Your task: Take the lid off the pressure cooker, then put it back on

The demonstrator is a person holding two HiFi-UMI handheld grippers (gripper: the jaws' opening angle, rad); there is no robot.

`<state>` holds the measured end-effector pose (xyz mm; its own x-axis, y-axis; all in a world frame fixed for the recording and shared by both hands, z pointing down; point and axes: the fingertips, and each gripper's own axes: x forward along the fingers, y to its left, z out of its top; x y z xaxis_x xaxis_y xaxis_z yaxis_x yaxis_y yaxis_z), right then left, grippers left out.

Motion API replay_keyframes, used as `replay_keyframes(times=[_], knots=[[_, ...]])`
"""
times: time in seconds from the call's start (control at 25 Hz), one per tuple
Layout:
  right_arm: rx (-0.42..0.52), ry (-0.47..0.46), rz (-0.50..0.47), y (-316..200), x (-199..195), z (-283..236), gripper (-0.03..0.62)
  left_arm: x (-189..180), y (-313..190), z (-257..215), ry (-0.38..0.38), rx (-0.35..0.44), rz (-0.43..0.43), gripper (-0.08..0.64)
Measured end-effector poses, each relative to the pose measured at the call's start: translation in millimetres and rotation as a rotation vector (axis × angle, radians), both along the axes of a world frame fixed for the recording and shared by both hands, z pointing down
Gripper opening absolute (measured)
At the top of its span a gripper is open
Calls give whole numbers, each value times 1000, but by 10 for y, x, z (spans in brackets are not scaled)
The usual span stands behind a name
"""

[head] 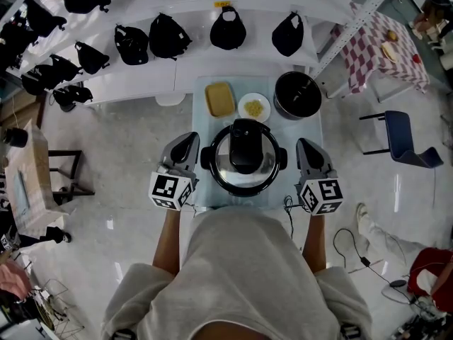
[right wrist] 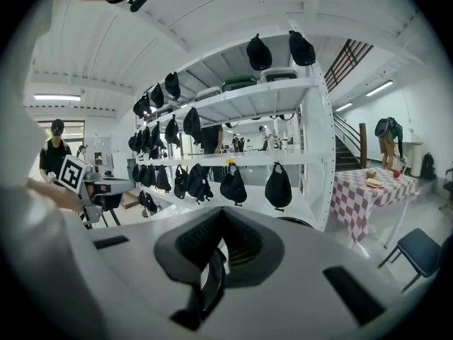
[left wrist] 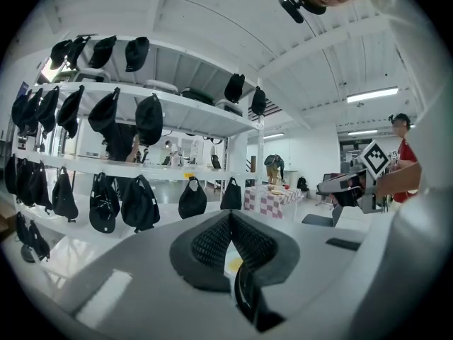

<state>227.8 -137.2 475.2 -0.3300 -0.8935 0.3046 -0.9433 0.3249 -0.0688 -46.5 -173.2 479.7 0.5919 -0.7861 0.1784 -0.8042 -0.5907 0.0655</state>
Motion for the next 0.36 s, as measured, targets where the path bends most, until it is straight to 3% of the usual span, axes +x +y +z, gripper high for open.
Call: replay_keyframes(times=[0.36], knots=[[-5,16,-6,12,-14,3,0,-3,0,-5,-6,-1,-2,6]])
